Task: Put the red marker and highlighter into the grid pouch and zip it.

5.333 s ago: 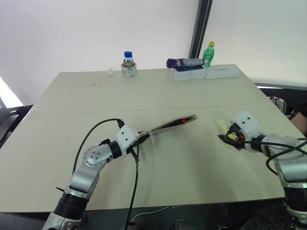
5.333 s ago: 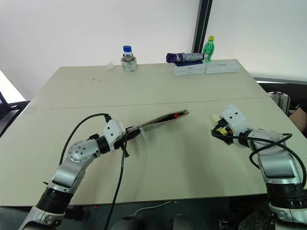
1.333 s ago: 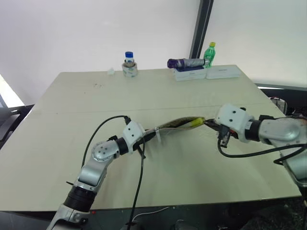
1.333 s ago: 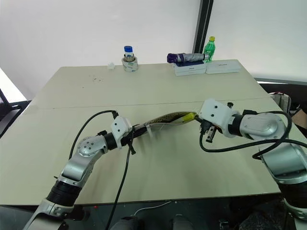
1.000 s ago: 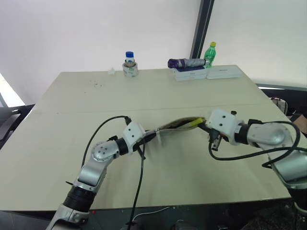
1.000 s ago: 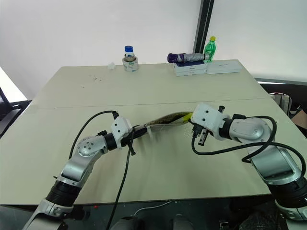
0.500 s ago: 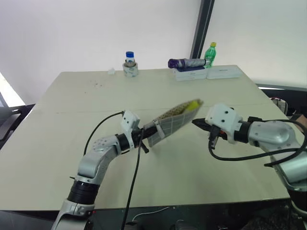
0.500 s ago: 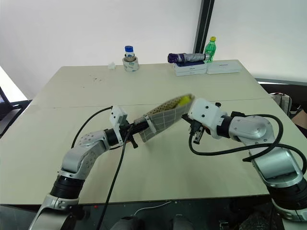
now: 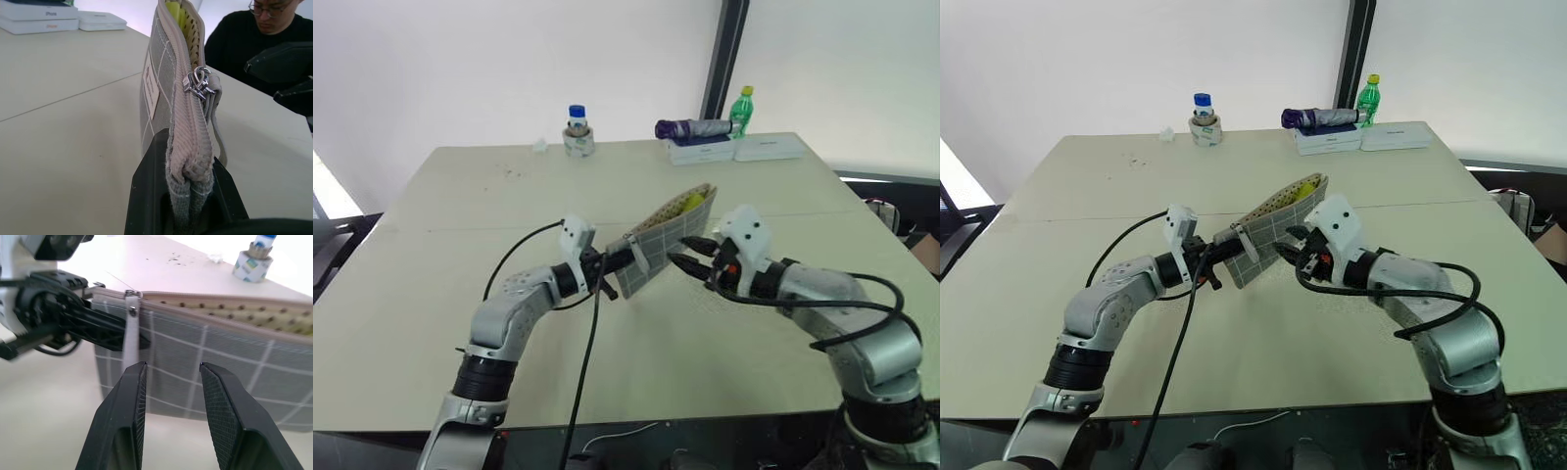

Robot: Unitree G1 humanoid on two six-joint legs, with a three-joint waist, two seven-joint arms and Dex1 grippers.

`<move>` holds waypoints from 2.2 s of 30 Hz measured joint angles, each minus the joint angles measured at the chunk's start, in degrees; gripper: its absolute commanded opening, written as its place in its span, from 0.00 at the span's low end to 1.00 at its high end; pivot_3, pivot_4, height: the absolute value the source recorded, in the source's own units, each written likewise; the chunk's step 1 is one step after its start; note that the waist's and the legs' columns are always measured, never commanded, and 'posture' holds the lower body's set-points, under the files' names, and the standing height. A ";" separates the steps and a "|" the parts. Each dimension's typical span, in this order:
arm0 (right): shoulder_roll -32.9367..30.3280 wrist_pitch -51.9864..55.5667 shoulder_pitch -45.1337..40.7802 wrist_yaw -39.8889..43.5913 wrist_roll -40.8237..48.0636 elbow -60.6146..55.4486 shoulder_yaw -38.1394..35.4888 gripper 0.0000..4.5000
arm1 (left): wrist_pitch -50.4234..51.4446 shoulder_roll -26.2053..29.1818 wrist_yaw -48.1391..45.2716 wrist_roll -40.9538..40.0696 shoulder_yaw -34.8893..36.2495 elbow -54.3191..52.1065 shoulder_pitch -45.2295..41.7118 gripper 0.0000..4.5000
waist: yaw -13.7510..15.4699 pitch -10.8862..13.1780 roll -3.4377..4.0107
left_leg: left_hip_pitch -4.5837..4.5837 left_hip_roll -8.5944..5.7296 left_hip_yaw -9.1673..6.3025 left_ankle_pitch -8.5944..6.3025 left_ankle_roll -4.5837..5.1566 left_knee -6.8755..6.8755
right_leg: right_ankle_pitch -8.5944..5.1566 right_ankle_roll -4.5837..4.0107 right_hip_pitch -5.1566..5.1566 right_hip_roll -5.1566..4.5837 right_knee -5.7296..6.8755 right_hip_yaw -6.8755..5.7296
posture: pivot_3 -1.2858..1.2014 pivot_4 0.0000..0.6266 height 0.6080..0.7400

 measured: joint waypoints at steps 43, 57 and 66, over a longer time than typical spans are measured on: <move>-5.49 3.87 -0.39 -5.40 2.38 0.91 1.35 0.01 | -12.02 6.14 -6.21 7.02 -5.86 0.40 2.96 0.00 | -0.29 0.00 0.01 | 0.00 0.00 -0.01 -0.01 0.01 -0.07 | 0.00 0.00 -0.04 0.00 -0.01 0.00 | 0.52 0.24 1.00; -17.50 -6.30 0.84 -1.20 -2.63 11.82 -2.31 0.01 | -15.74 10.98 -9.14 6.73 -4.95 -0.89 5.89 0.00 | -0.33 -0.01 0.02 | 0.01 0.01 0.00 -0.05 0.09 -0.07 | 0.00 0.00 -0.01 0.00 -0.02 0.01 | 0.52 0.24 1.00; -17.59 -10.67 3.44 1.81 -4.00 11.95 -2.21 0.68 | -28.70 11.32 -6.20 15.51 -5.86 2.11 6.66 0.00 | -0.06 -0.01 0.02 | 0.01 0.00 0.01 -0.04 0.08 -0.07 | 0.00 0.00 -0.01 0.00 -0.03 0.00 | 0.52 0.24 1.00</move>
